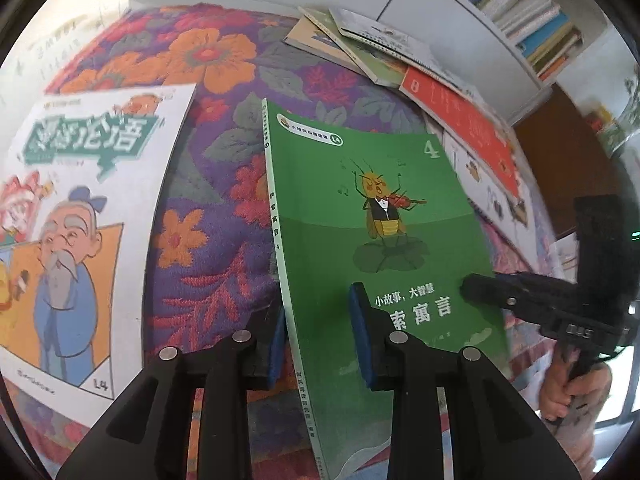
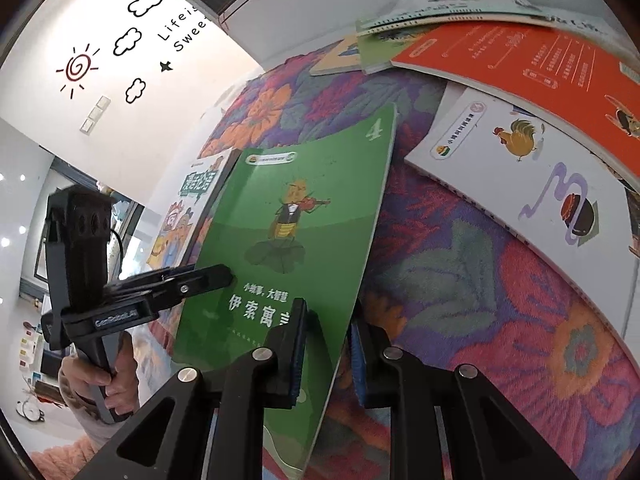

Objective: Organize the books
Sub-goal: 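Lift the green book and carry it over the comic book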

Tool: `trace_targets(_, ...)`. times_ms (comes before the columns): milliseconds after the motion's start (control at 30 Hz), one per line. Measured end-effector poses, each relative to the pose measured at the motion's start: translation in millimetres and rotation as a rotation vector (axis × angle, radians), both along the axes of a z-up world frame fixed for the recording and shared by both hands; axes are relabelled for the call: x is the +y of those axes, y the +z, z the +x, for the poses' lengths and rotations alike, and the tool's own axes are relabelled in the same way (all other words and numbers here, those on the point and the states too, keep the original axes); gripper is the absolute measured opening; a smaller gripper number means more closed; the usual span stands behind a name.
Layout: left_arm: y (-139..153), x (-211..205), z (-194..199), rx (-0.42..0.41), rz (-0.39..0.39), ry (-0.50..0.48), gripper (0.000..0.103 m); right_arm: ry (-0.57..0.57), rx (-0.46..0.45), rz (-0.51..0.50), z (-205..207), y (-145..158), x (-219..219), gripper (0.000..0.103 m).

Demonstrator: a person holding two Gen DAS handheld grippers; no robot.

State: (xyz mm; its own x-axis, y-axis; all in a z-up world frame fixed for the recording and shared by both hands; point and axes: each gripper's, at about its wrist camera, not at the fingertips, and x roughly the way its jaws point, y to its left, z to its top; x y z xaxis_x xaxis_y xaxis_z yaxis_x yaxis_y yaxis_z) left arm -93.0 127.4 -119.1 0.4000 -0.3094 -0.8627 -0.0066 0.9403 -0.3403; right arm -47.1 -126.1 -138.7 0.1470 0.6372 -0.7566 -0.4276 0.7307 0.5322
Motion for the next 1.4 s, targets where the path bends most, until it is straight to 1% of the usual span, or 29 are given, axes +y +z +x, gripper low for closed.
trace_targets(67, 2.3, -3.9, -0.9, -0.003, 0.027, -0.007, 0.027, 0.007, -0.017, 0.002, -5.3, 6.7, 2.8, 0.019)
trace_targets(267, 14.9, -2.8, -5.3, -0.021, 0.018, -0.027, 0.027, 0.024, -0.075, -0.007, -23.2, 28.1, 8.0, 0.019)
trace_targets(433, 30.5, -0.5, -8.5, -0.052, 0.049, -0.037, 0.027, 0.045, -0.135, -0.036, -39.3, 45.4, 17.8, 0.019)
trace_targets(633, 46.8, 13.4, -13.0, -0.083, 0.022, -0.051, 0.027, 0.063, -0.211, -0.049, -51.9, 64.7, 30.1, 0.019)
trace_targets(767, 60.4, 25.3, -16.6, -0.114, 0.026, -0.048, 0.027, 0.075, -0.245, -0.048, -55.2, 75.1, 41.4, 0.019)
trace_targets(833, 67.1, 34.2, -18.2, -0.129, 0.03, -0.042, 0.027, 0.08, -0.271, -0.05, -57.5, 81.7, 50.3, 0.019)
trace_targets(967, 79.7, 61.4, -18.5, -0.147, -0.001, -0.013, 0.027, 0.096, -0.315, -0.061, -60.3, 96.7, 71.6, 0.019)
trace_targets(1033, 86.5, 73.3, -20.4, -0.161, -0.003, -0.002, 0.027, 0.106, -0.342, -0.065, -61.4, 106.1, 86.2, 0.019)
trace_targets(1200, 104.2, 110.3, -23.9, -0.2, 0.004, 0.037, 0.027, 0.13, -0.366, -0.039, -58.4, 122.5, 116.6, 0.019)
trace_targets(1300, 108.3, 135.5, -25.2, -0.212, 0.007, 0.074, 0.027, 0.153, -0.384, -0.033, -54.8, 128.0, 144.6, 0.019)
trace_targets(1400, 106.0, 159.2, -25.9, -0.215, 0.009, 0.108, 0.027, 0.176, -0.394, -0.026, -51.2, 127.8, 170.3, 0.019)
